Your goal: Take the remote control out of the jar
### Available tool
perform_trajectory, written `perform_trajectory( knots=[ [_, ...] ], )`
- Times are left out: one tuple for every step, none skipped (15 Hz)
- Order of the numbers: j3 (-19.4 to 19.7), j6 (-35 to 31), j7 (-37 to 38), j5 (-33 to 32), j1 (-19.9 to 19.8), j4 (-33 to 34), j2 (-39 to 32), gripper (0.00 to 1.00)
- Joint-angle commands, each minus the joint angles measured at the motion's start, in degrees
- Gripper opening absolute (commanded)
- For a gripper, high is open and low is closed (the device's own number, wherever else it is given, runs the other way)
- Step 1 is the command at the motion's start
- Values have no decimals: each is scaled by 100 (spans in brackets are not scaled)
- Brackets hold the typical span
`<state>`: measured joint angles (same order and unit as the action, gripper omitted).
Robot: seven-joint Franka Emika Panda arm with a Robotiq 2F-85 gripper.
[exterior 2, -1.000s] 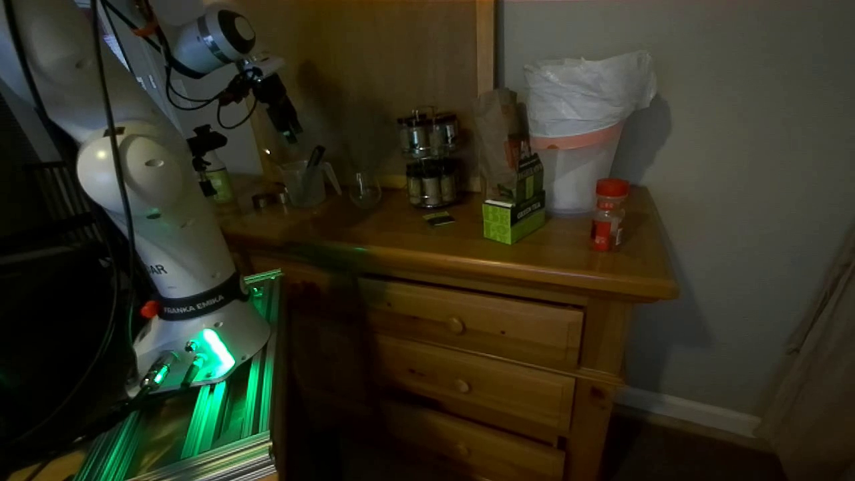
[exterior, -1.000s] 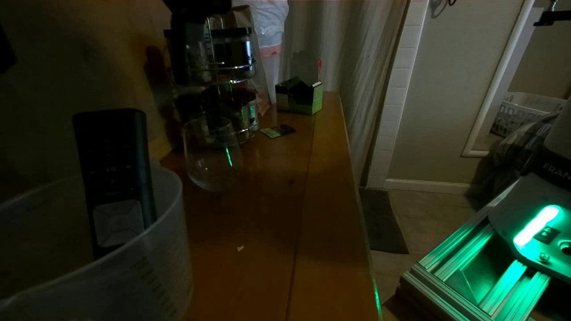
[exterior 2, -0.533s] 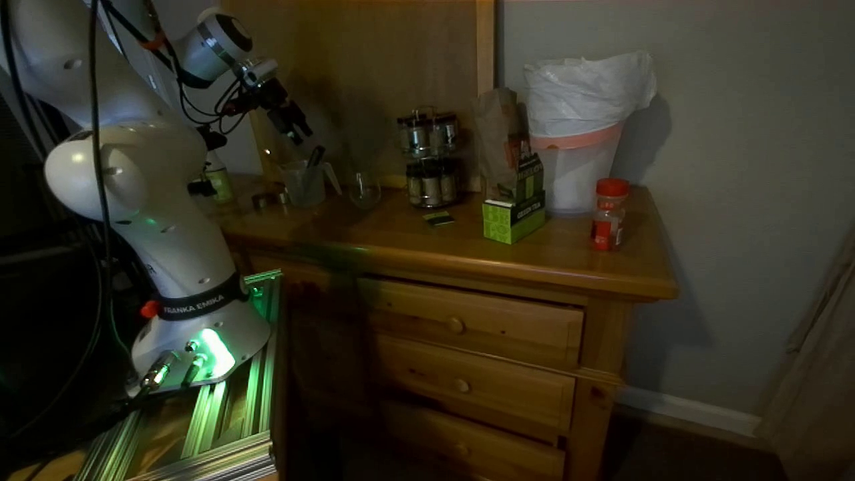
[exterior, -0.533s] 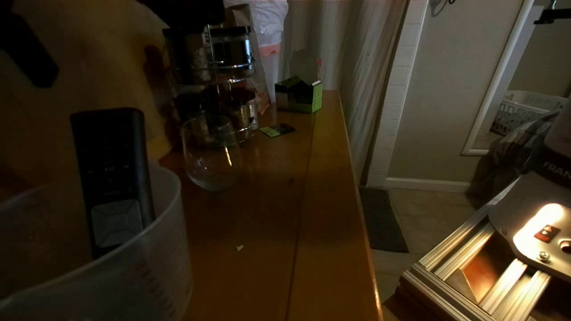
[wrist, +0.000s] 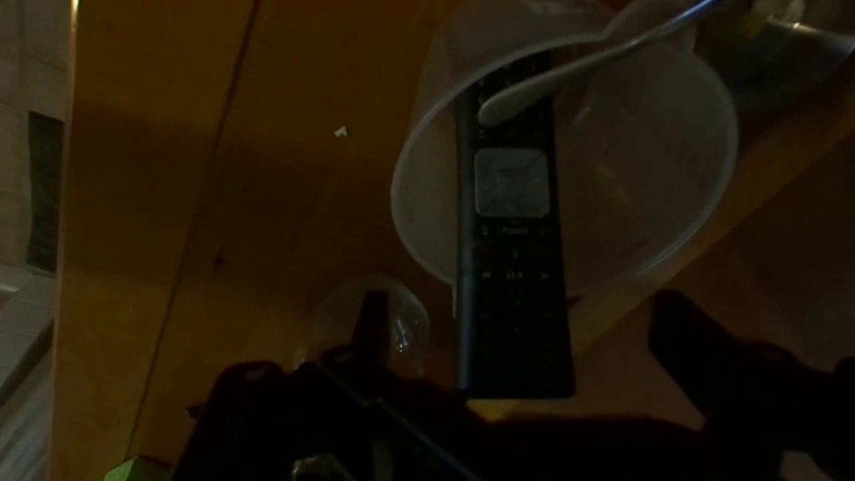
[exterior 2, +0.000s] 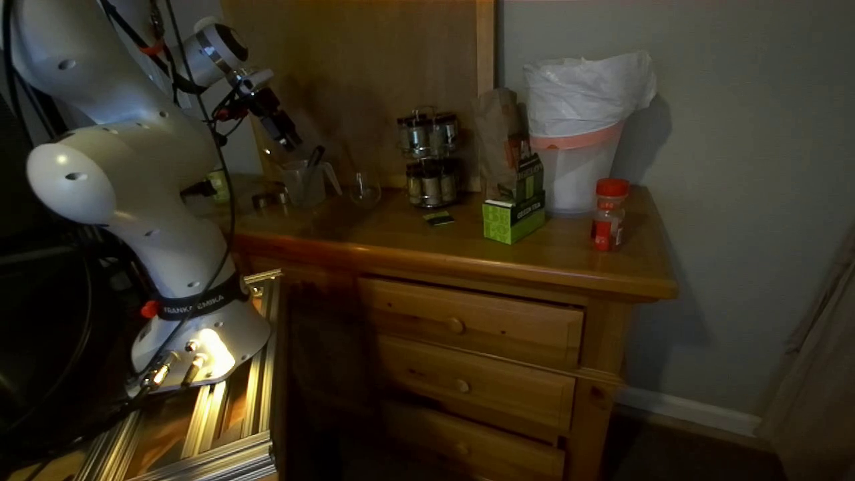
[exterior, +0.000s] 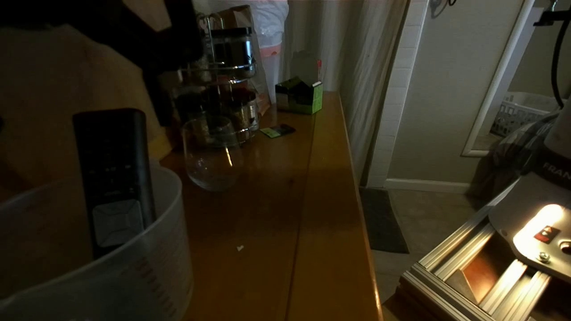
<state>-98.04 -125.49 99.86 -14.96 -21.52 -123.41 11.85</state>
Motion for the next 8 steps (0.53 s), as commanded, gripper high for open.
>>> perform_trajectory(
  knots=[
    [-692, -398, -397, 411, -866, 110, 375, 100],
    [-870, -503, -481, 527, -1101, 148, 473, 100],
    [-1044, -572, -568, 654, -1319, 194, 560, 100],
    [-1206, -630, -651, 766, -1531, 256, 671, 100],
    [-1352, -661, -722, 852, -1729, 334, 800, 100],
    [-1489, -641, -793, 917, -1913, 428, 916, 100],
    [-804, -615, -1320, 1576, -1352, 499, 1495, 100],
    [-849, -490, -1515, 1738, -1451, 582, 1570, 100]
  ],
)
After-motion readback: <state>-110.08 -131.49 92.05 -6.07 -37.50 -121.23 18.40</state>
